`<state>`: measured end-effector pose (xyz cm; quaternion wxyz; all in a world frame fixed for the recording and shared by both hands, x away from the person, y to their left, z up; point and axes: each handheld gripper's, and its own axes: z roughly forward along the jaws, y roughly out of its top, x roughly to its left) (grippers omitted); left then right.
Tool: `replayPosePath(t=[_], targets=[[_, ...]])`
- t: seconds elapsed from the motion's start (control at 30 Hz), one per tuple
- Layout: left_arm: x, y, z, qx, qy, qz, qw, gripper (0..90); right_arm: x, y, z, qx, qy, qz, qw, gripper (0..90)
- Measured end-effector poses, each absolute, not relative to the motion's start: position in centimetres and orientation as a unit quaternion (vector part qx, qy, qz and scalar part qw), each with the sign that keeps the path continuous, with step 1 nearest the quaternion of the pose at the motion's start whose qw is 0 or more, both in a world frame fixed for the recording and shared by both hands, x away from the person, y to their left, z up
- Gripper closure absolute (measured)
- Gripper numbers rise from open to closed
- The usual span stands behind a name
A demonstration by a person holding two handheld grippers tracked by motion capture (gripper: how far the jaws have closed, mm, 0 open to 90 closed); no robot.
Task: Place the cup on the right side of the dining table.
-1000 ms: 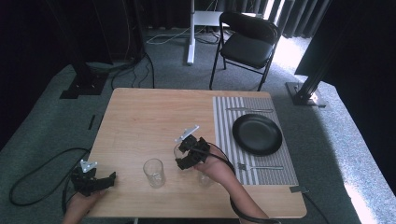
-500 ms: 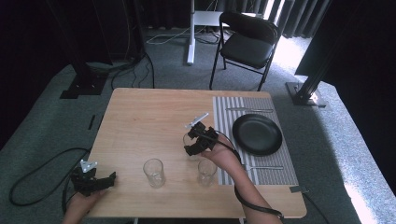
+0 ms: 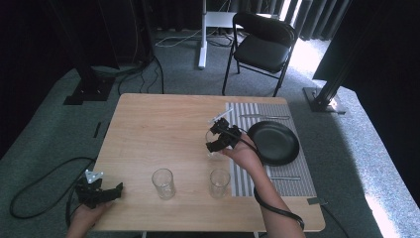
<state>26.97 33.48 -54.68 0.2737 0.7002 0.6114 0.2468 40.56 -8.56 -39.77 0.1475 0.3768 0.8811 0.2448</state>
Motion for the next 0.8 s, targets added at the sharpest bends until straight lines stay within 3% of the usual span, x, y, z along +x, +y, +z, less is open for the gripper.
replayPosePath(t=[0.8], targets=[[27.0,33.5,-54.7,0.700,0.612,0.247,0.274,0.6,46.4,-11.7,-39.8,0.455,0.846,0.221,0.168,28.1]])
